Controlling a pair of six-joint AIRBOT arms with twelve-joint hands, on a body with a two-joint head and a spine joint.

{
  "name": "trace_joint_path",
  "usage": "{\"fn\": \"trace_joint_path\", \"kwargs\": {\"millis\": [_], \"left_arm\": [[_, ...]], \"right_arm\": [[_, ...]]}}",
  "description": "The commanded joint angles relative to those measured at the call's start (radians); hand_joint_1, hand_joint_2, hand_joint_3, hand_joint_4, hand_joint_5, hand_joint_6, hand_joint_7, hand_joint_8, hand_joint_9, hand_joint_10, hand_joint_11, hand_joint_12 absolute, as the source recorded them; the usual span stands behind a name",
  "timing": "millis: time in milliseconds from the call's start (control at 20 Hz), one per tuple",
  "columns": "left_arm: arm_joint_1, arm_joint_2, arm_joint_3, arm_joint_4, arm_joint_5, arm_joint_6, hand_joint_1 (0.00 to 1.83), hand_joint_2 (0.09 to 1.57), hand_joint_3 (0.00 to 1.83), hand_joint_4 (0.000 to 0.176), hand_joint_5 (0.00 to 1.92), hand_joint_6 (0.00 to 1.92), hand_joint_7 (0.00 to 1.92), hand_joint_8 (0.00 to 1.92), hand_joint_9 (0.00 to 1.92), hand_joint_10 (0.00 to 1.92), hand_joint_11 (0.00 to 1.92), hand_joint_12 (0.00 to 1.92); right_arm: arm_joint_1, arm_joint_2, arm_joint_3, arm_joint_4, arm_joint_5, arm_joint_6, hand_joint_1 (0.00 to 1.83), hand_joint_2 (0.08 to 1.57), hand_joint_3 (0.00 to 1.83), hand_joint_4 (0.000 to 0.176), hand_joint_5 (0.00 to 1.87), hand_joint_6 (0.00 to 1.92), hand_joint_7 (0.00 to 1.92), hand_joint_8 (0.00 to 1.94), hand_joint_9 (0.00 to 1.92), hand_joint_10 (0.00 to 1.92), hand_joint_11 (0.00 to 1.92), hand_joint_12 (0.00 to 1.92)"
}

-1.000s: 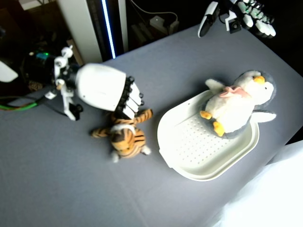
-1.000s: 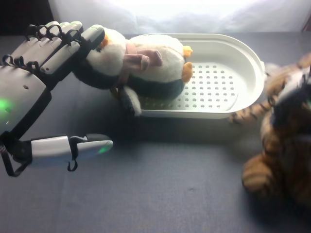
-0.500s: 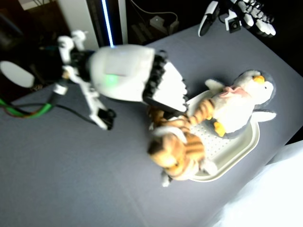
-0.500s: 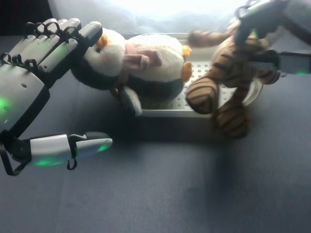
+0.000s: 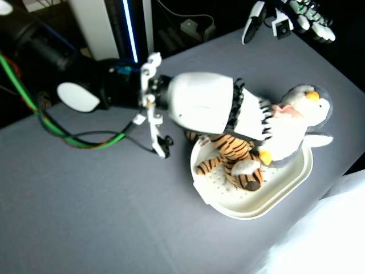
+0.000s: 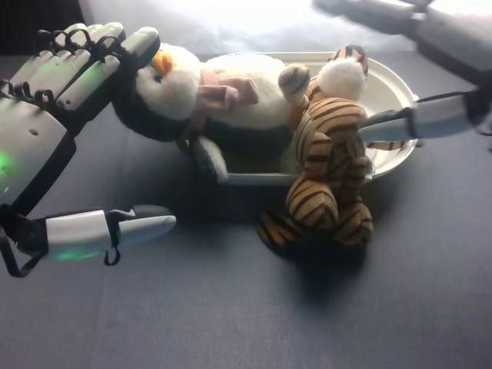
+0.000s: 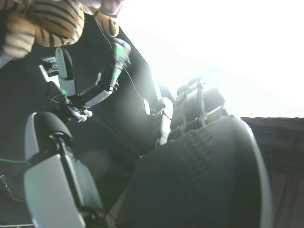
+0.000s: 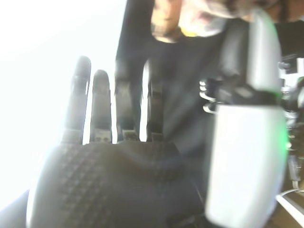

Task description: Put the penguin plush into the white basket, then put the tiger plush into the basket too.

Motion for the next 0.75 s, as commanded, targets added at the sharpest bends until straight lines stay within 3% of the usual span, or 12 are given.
{"fn": "trace_joint_path", "kwargs": {"millis": [0, 100, 150, 200, 250, 300, 400, 500, 550, 600, 650, 700], "left_arm": [[-0.004, -0.003, -0.005, 0.011, -0.13, -0.006, 0.71, 0.84, 0.0, 0.176, 0.0, 0.0, 0.0, 0.0, 0.0, 0.0, 0.01, 0.0], [0.001, -0.002, -0.005, 0.004, -0.143, -0.009, 0.72, 0.85, 0.01, 0.176, 0.0, 0.0, 0.0, 0.0, 0.0, 0.0, 0.0, 0.0], [0.004, -0.002, -0.005, -0.001, -0.151, -0.009, 0.72, 0.85, 0.0, 0.176, 0.0, 0.0, 0.0, 0.0, 0.0, 0.0, 0.0, 0.0], [0.007, -0.001, -0.005, -0.008, -0.167, -0.01, 0.71, 0.85, 0.0, 0.176, 0.0, 0.0, 0.0, 0.0, 0.0, 0.0, 0.0, 0.0], [0.01, -0.002, -0.005, -0.014, -0.186, -0.011, 0.68, 0.85, 0.0, 0.175, 0.0, 0.0, 0.0, 0.0, 0.0, 0.0, 0.0, 0.0], [0.01, -0.003, -0.005, -0.018, -0.199, -0.011, 0.66, 0.85, 0.0, 0.175, 0.0, 0.0, 0.0, 0.0, 0.0, 0.0, 0.0, 0.0], [0.01, -0.011, -0.004, -0.02, -0.202, -0.011, 0.66, 0.84, 0.0, 0.176, 0.0, 0.0, 0.0, 0.0, 0.02, 0.01, 0.0, 0.0], [0.01, -0.02, -0.003, -0.022, -0.208, -0.013, 0.65, 0.84, 0.0, 0.176, 0.01, 0.0, 0.06, 0.0, 0.06, 0.0, 0.07, 0.05], [0.01, -0.021, -0.003, -0.023, -0.216, -0.017, 0.61, 0.87, 0.0, 0.176, 0.0, 0.0, 0.06, 0.0, 0.06, 0.0, 0.01, 0.33], [0.01, -0.023, -0.003, -0.025, -0.225, -0.024, 0.59, 0.88, 0.0, 0.155, 0.0, 0.0, 0.07, 0.0, 0.07, 0.0, 0.0, 0.49], [0.011, -0.025, -0.003, -0.028, -0.232, -0.028, 0.6, 0.87, 0.0, 0.14, 0.0, 0.0, 0.09, 0.0, 0.1, 0.01, 0.0, 0.55], [0.012, -0.026, -0.003, -0.028, -0.237, -0.028, 0.61, 0.91, 0.0, 0.144, 0.05, 0.01, 0.13, 0.01, 0.11, 0.01, 0.0, 0.51]], "right_arm": [[-0.016, 0.019, -0.004, 0.063, 0.161, 0.013, 0.75, 0.85, 0.0, 0.17, 0.05, 0.0, 0.0, 0.0, 0.0, 0.0, 0.0, 0.22], [-0.062, 0.057, -0.029, 0.118, 0.26, 0.033, 0.9, 0.86, 0.0, 0.099, 0.12, 0.01, 0.06, 0.02, 0.0, 0.0, 0.0, 0.01], [-0.078, 0.075, -0.045, 0.137, 0.305, 0.037, 0.92, 0.87, 0.01, 0.082, 0.11, 0.0, 0.06, 0.01, 0.0, 0.0, 0.0, 0.0], [-0.102, 0.099, -0.067, 0.159, 0.369, 0.04, 0.93, 0.9, 0.02, 0.087, 0.08, 0.0, 0.05, 0.01, 0.0, 0.0, 0.0, 0.0], [-0.142, 0.125, -0.092, 0.189, 0.446, 0.047, 0.94, 0.93, 0.03, 0.14, 0.1, 0.01, 0.05, 0.01, 0.0, 0.0, 0.0, 0.0], [-0.18, 0.14, -0.109, 0.223, 0.523, 0.058, 0.85, 0.94, 0.03, 0.149, 0.11, 0.01, 0.04, 0.0, 0.0, 0.0, 0.0, 0.0], [-0.265, 0.153, -0.135, 0.277, 0.655, 0.09, 1.0, 0.96, 0.02, 0.131, 0.14, 0.02, 0.08, 0.01, 0.0, 0.0, 0.01, 0.0], [-0.357, 0.165, -0.17, 0.313, 0.775, 0.128, 0.93, 1.0, 0.01, 0.118, 0.16, 0.01, 0.14, 0.01, 0.09, 0.02, 0.02, 0.01], [-0.396, 0.174, -0.192, 0.329, 0.829, 0.131, 0.92, 0.98, 0.0, 0.112, 0.17, 0.0, 0.18, 0.0, 0.18, 0.02, 0.09, 0.06], [-0.44, 0.181, -0.213, 0.347, 0.882, 0.132, 0.9, 0.96, 0.0, 0.1, 0.16, 0.0, 0.2, 0.01, 0.21, 0.02, 0.12, 0.08], [-0.475, 0.183, -0.222, 0.36, 0.921, 0.134, 0.88, 0.94, 0.0, 0.107, 0.17, 0.0, 0.22, 0.01, 0.25, 0.0, 0.12, 0.21], [-0.483, 0.184, -0.229, 0.363, 0.921, 0.136, 0.8, 1.0, 0.0, 0.088, 0.18, 0.0, 0.22, 0.01, 0.24, 0.0, 0.02, 0.5]]}}
